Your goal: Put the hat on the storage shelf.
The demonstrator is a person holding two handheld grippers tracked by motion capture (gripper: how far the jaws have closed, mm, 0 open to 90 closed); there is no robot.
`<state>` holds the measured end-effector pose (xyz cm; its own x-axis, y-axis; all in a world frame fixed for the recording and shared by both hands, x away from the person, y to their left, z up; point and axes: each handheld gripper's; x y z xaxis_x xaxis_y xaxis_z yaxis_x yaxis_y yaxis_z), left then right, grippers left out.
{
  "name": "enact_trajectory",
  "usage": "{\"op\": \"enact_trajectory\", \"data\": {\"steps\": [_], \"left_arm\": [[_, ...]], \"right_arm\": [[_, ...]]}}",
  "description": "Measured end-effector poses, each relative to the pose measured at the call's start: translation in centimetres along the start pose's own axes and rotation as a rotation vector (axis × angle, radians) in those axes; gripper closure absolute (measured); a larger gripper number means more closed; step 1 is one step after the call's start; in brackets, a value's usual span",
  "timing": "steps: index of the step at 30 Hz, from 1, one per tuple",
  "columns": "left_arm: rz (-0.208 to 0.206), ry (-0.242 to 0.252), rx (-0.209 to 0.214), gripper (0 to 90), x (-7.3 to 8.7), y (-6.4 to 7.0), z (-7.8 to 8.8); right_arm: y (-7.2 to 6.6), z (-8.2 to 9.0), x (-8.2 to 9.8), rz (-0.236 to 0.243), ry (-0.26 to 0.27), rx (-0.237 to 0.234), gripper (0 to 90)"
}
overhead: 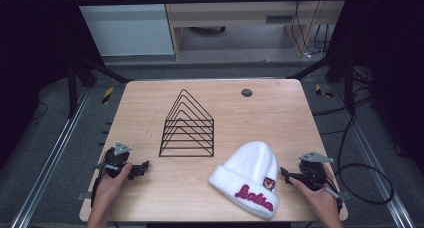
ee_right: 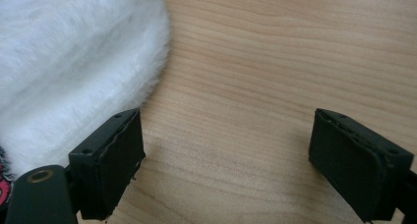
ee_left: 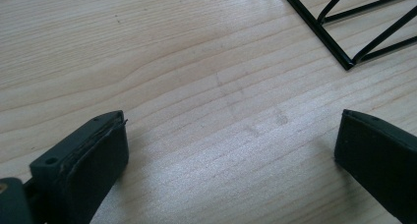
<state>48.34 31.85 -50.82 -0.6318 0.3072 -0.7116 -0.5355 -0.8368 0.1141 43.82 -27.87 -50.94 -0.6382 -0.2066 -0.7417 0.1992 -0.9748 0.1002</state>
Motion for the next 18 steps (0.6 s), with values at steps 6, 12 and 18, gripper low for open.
{"op": "enact_trajectory", "data": {"steps": [6,12,18], "left_arm": [[0.0,0.0,0.0,0.0,0.0,0.0,0.0],[0.0,0.0,-0.001,0.0,0.0,0.0,0.0],[0.0,0.0,-0.001,0.0,0.0,0.0,0.0]], "right_arm": [[0.0,0.9,-2.1,0.068,-0.015,0.003,12.1],[-0.2,0.9,-5.0,0.143,-0.07,0.035,24.0],[-1.1,0.3,-7.8,0.236,-0.157,-0.005,27.2]]}}
Point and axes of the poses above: each handheld gripper's, and its own axes: z roughly backward along the jaws, x roughly out of its underside, y roughly to its right, and after that the axes turned 11 degrees about x, right-handed
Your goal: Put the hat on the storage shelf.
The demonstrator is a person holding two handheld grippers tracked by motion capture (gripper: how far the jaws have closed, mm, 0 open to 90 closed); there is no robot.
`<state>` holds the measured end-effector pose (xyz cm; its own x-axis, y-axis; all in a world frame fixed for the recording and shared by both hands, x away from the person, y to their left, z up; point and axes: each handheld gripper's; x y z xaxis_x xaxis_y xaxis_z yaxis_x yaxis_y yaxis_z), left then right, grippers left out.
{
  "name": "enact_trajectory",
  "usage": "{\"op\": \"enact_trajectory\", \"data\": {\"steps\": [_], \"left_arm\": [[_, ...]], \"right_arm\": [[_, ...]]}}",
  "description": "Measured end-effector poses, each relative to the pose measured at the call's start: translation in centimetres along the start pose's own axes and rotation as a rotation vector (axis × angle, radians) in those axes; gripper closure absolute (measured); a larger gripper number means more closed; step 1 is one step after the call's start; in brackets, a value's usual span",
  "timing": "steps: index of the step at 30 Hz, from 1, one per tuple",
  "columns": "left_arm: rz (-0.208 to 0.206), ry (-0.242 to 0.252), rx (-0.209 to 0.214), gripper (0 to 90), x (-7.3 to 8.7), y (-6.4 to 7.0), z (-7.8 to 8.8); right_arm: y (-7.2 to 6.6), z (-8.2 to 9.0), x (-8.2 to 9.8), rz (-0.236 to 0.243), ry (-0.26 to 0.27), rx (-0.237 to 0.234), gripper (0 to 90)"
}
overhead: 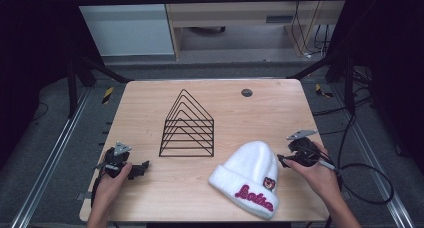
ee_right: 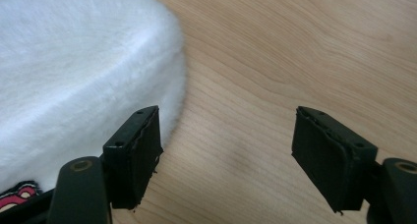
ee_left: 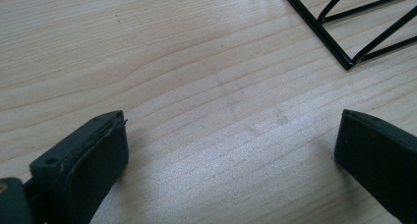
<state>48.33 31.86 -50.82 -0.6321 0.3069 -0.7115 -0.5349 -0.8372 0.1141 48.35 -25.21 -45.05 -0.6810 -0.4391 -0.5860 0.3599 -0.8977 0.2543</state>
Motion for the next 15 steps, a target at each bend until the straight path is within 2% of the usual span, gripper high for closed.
{"op": "enact_trajectory", "data": {"steps": [1,5,7,10,12,15], "left_arm": [[0.0,0.0,0.0,0.0,0.0,0.0,0.0],[0.0,0.0,0.0,0.0,0.0,0.0,0.0],[0.0,0.0,0.0,0.0,0.0,0.0,0.0],[0.0,0.0,0.0,0.0,0.0,0.0,0.0],[0.0,0.0,0.0,0.0,0.0,0.0,0.0],[0.0,0.0,0.0,0.0,0.0,0.0,0.0]], "right_arm": [[-0.2,-0.1,-0.7,0.023,-0.004,-0.008,28.1],[-0.6,-0.5,-2.1,0.058,-0.006,-0.033,35.8],[-0.6,-0.6,-2.5,0.058,-0.005,-0.044,38.2],[-0.8,-0.7,-3.9,0.063,-0.005,-0.093,45.4],[-0.9,-0.8,-4.2,0.065,-0.01,-0.098,46.1],[-1.2,-1.3,-5.3,0.069,-0.049,-0.124,45.4]]}}
Point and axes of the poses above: each handheld gripper's, and its own axes: z roughly backward along the jaws, x roughly out of its underside, y roughly to its right, and after that the axes turned 11 degrees about x, right-handed
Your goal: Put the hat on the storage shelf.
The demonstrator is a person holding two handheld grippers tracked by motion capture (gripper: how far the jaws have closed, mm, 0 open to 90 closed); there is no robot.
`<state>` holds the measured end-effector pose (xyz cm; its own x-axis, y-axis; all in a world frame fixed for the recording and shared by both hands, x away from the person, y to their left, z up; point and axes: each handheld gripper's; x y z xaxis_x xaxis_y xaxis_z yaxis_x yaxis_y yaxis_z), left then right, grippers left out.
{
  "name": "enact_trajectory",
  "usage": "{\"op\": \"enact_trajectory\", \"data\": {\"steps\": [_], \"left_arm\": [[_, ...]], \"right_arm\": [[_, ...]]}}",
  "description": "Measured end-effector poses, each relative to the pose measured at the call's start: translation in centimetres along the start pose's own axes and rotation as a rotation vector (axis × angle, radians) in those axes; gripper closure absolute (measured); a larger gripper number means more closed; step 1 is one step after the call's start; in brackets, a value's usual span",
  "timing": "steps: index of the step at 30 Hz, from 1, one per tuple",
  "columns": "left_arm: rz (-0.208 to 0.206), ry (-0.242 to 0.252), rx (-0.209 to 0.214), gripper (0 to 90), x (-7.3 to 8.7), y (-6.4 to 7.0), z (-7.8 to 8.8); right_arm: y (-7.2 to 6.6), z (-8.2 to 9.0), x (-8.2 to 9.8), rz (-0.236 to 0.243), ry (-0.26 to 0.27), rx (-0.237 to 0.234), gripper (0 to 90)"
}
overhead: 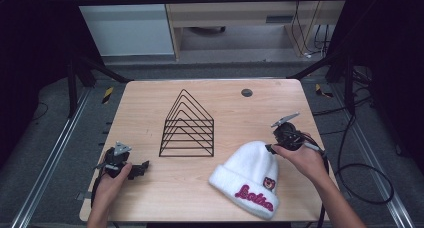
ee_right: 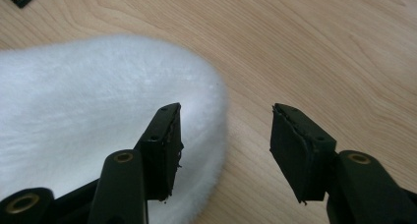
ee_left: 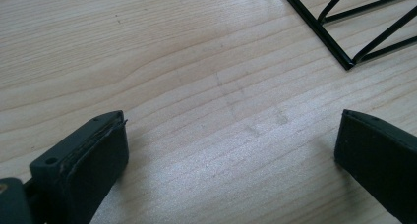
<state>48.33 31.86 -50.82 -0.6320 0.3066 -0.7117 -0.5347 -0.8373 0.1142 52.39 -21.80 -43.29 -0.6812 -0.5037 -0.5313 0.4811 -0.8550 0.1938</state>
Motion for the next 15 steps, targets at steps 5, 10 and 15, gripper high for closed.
{"op": "enact_trajectory", "data": {"steps": [5,10,15], "left_arm": [[0.0,0.0,0.0,0.0,0.0,0.0,0.0],[-0.001,0.0,0.0,0.0,0.0,0.0,0.0],[0.0,0.0,0.0,0.0,0.0,0.0,0.0]], "right_arm": [[-0.4,-0.8,-1.0,-0.005,-0.031,-0.027,44.9],[-0.7,-1.9,-1.4,0.009,-0.054,-0.033,45.0],[-1.2,-3.2,-1.6,0.019,-0.087,-0.042,44.7]]}}
Point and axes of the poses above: each handheld gripper's, and its own axes: z roughly backward along the jaws, x roughly out of its underside, y roughly to its right, and after that the axes turned 11 degrees about x, right-handed
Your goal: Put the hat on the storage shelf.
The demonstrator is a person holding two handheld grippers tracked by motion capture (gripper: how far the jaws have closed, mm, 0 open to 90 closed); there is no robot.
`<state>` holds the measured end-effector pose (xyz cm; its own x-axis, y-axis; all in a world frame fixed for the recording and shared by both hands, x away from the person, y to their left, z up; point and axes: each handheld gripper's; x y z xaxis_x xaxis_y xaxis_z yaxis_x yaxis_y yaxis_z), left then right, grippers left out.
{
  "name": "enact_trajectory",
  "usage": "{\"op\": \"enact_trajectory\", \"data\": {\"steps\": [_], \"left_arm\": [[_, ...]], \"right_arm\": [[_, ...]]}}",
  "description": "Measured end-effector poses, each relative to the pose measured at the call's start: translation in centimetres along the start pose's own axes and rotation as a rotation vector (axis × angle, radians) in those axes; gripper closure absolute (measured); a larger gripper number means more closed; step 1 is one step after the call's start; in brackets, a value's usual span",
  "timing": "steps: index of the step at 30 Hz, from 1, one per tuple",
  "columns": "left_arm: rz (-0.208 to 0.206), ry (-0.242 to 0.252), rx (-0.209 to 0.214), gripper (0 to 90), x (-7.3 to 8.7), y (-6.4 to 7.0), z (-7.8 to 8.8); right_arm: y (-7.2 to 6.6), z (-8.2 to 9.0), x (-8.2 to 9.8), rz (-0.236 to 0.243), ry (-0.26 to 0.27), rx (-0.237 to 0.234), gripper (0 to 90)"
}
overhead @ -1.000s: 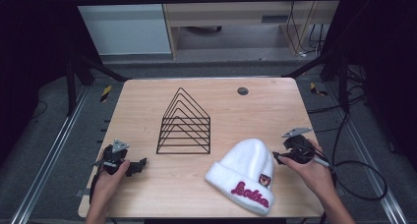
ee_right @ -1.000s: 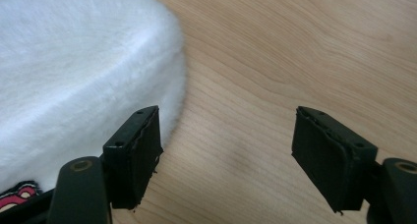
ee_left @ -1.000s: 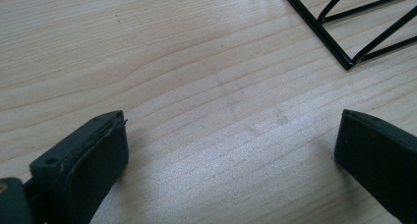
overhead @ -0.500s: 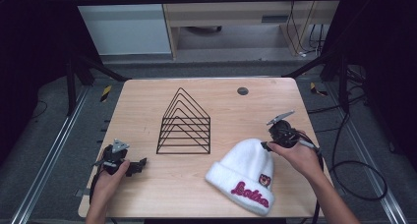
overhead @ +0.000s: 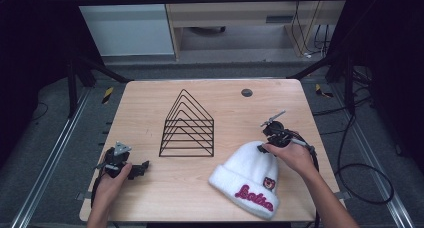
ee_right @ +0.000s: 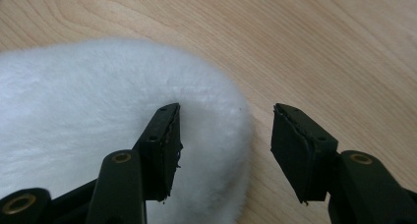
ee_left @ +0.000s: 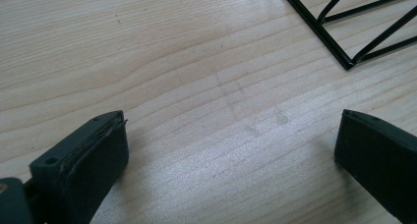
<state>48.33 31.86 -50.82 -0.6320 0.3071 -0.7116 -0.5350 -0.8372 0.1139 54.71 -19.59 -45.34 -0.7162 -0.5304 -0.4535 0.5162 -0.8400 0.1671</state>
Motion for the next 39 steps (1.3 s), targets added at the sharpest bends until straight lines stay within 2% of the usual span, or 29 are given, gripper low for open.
{"op": "enact_trajectory", "data": {"steps": [10,11,18,24,31,39], "left_arm": [[0.0,0.0,0.0,0.0,0.0,0.0,0.0],[0.0,0.0,0.0,0.0,0.0,0.0,0.0],[0.0,0.0,0.0,0.0,0.0,0.0,0.0],[0.0,0.0,0.0,0.0,0.0,0.0,0.0],[0.0,0.0,0.0,0.0,0.0,0.0,0.0],[0.0,0.0,0.0,0.0,0.0,0.0,0.0]], "right_arm": [[-0.4,-1.4,0.1,0.004,-0.036,-0.022,47.0],[-0.5,-1.4,0.2,-0.008,-0.042,-0.023,47.5],[-0.6,-1.7,0.1,0.012,-0.048,-0.035,52.0],[-0.7,-1.8,0.1,0.012,-0.051,-0.055,58.7],[-0.7,-1.9,0.1,0.014,-0.05,-0.09,72.5],[-0.7,-1.9,0.2,0.018,-0.045,-0.108,78.9]]}}
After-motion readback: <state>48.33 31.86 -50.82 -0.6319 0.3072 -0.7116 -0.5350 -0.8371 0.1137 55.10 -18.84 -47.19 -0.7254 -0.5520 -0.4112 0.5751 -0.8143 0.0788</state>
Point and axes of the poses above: each handheld gripper's, and its own axes: z roughly backward along the jaws, x roughly out of its underside, y roughly to its right, and after that the axes turned 11 degrees about x, right-handed
